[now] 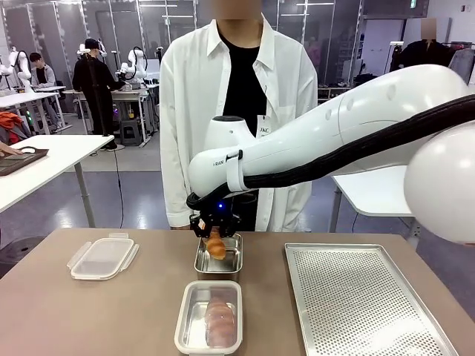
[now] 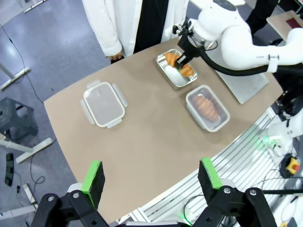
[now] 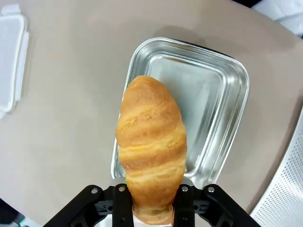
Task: Place the bread into the airtight container.
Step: Pick up a Butter Roll and place it into an empty Airtight Container.
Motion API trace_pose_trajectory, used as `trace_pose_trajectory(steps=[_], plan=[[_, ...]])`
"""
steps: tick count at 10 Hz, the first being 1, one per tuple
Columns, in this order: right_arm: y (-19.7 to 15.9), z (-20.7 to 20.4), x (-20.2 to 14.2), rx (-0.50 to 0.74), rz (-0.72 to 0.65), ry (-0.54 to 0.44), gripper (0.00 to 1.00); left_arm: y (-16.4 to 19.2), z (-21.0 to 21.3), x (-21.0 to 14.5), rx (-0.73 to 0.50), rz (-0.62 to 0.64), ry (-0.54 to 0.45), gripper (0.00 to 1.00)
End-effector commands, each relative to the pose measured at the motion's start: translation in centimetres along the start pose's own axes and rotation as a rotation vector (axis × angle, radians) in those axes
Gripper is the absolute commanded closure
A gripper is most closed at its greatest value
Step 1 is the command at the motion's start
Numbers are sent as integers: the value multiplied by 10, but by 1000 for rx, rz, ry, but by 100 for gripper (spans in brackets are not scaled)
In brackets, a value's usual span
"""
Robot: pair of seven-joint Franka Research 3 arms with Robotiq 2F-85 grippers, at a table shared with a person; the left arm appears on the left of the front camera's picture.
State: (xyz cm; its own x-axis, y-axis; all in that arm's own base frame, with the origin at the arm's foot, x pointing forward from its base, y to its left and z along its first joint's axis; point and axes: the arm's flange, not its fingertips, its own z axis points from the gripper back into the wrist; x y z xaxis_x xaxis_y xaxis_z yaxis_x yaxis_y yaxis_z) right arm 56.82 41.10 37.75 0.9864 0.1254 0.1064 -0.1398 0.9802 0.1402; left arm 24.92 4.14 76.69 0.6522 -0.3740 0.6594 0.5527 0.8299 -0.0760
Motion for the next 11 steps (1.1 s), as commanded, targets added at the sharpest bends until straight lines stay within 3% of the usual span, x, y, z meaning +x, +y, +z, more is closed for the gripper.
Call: trace_pose_trajectory(steps=[1, 3, 4, 5, 6, 7, 11], plan=[[11, -3, 4, -27, -107, -35, 77, 0, 1, 0, -7, -18, -1, 0], [8, -8, 8, -4, -141, -20, 77, 0, 1, 0, -7, -18, -1, 0], [7, -10, 8, -5, -157, -18, 60, 0, 1, 0, -7, -18, -1, 0], [6, -10, 8, -11, -157, -9, 27, 0, 1, 0, -7, -18, -1, 0], [7, -7, 8, -47, -155, -17, 7, 0, 1, 0, -7, -18, -1, 0], [6, -5, 9, -44, -156, -14, 0, 0, 1, 0, -7, -18, -1, 0], [2, 0, 17, -33, -132, -9, 0, 0, 1, 0, -7, -18, -1, 0]])
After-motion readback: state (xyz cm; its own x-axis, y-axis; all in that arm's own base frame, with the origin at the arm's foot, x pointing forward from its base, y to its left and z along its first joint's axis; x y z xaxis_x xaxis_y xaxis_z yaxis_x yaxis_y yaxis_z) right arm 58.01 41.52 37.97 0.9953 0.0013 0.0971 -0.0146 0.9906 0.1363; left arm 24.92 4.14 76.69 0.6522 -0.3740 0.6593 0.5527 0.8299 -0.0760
